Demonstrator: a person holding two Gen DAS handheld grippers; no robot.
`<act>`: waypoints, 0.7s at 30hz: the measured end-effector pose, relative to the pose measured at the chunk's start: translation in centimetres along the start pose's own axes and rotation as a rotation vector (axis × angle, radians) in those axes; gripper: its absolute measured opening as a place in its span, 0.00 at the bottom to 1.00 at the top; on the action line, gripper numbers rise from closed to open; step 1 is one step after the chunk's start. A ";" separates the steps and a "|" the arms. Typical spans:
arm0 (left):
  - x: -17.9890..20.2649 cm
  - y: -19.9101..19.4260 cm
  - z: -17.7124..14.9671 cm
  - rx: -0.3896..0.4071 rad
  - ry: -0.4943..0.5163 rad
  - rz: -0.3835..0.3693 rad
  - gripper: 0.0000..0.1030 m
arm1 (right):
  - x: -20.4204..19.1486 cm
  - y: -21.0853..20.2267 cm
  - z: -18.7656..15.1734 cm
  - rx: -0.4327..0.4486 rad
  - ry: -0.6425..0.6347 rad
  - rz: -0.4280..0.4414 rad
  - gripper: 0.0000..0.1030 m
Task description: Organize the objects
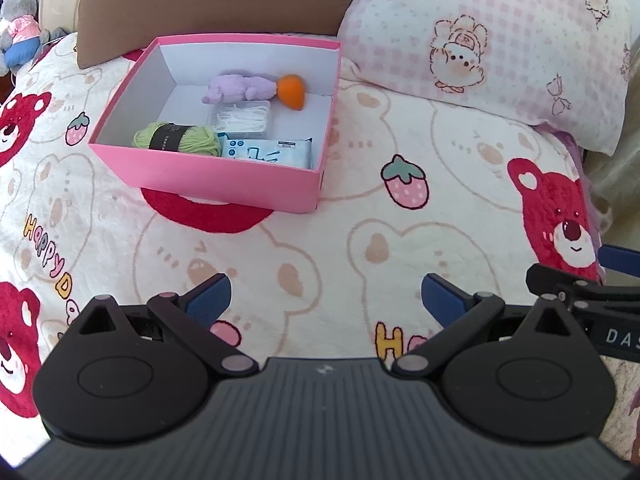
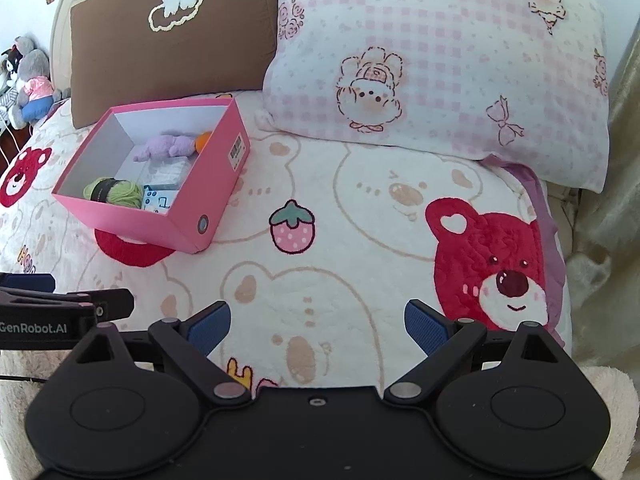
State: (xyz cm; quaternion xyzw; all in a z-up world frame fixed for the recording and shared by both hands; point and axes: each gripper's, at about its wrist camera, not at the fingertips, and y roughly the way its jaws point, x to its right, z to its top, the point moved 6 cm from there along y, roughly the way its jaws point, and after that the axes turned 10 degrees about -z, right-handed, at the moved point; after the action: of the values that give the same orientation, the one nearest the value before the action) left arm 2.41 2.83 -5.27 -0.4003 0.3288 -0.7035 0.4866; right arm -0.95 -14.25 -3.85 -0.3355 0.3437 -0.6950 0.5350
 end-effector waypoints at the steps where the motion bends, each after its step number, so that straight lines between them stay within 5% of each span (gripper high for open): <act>1: -0.1 0.0 0.0 0.000 -0.002 0.001 1.00 | 0.0 0.0 0.0 -0.003 -0.001 0.000 0.93; 21: -0.3 -0.3 -0.2 -0.006 -0.046 -0.018 1.00 | 0.3 -0.4 -0.2 -0.010 -0.026 0.008 0.93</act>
State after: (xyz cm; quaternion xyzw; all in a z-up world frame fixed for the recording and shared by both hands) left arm 2.16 3.21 -5.16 -0.4210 0.3160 -0.6974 0.4863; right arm -1.38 -14.43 -3.57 -0.3457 0.3418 -0.6867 0.5404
